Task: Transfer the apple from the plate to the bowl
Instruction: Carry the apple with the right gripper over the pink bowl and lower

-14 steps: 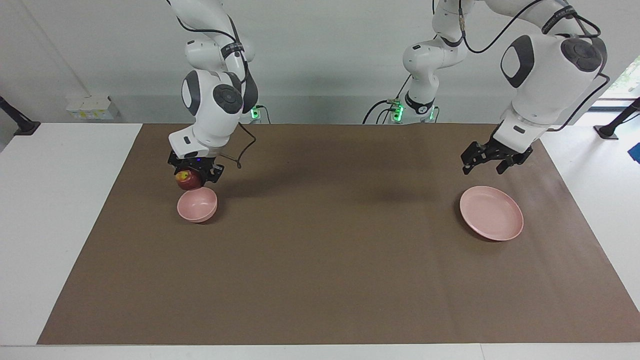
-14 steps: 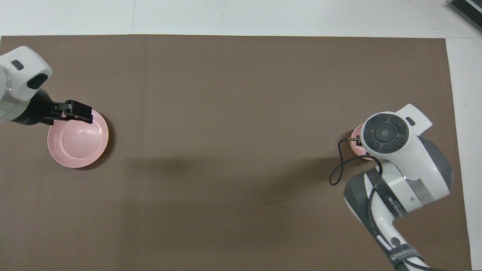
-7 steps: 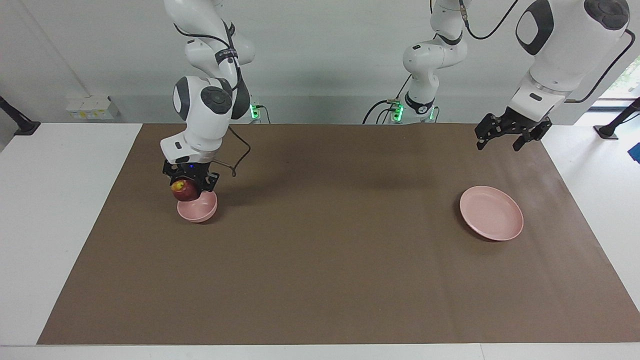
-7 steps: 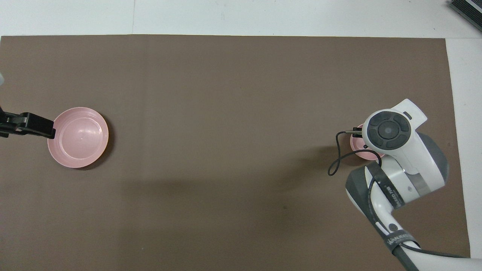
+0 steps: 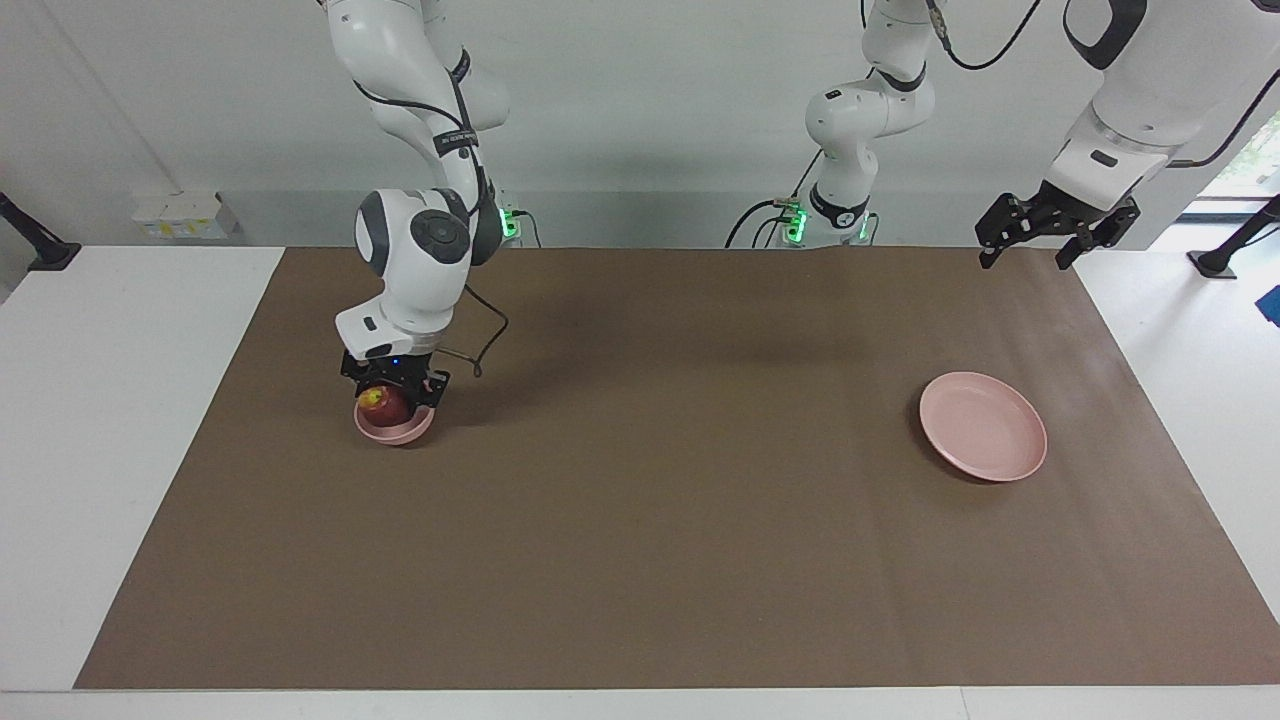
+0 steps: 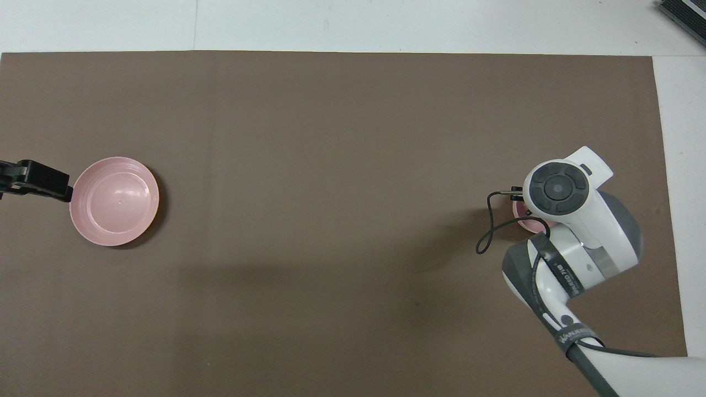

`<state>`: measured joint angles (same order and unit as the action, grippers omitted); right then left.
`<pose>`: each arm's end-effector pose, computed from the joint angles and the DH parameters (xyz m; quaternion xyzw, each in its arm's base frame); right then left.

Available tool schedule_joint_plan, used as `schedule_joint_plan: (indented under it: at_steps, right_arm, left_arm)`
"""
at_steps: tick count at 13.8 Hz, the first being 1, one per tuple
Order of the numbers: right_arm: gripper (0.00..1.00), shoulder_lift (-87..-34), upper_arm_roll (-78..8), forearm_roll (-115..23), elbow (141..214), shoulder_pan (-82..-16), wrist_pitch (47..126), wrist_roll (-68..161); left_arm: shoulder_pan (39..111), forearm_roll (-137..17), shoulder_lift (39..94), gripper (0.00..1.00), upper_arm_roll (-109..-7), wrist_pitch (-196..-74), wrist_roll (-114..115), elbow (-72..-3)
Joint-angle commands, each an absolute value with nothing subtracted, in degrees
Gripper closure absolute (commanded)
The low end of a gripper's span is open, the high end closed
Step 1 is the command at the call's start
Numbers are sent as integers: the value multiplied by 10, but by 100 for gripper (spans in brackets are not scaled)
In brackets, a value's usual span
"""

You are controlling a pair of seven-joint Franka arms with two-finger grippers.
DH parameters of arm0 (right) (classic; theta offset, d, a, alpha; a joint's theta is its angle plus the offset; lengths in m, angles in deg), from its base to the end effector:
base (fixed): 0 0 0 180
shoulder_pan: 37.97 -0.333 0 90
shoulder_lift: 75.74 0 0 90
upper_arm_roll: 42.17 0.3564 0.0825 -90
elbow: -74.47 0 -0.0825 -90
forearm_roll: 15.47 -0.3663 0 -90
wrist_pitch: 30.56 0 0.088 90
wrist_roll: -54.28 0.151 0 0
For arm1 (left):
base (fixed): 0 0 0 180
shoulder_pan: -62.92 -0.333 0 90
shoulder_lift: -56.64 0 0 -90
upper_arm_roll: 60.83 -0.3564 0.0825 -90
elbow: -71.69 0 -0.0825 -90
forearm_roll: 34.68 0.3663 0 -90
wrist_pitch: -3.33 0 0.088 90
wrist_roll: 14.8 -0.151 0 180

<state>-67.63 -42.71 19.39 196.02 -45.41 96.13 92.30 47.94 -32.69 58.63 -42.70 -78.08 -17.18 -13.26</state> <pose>0.5552 0.0278 0.3581 0.9683 -0.0774 0.0673 0.2277 0.5284 -0.0201 0.6304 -0.9977 0.0466 0.0473 0.0122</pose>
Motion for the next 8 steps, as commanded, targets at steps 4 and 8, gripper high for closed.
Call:
schedule_joint_plan:
  at_steps: [4,8]
  right_arm:
    - [33,-672,-422,211,1978,-442,987,940]
    - [0,-672,-422,207,1976,-443,984,939]
  left_arm:
    - [475,-320,592,0,-425,-767,-174,-119]
    - [475,-320,591,0,-425,-767,-174,-119]
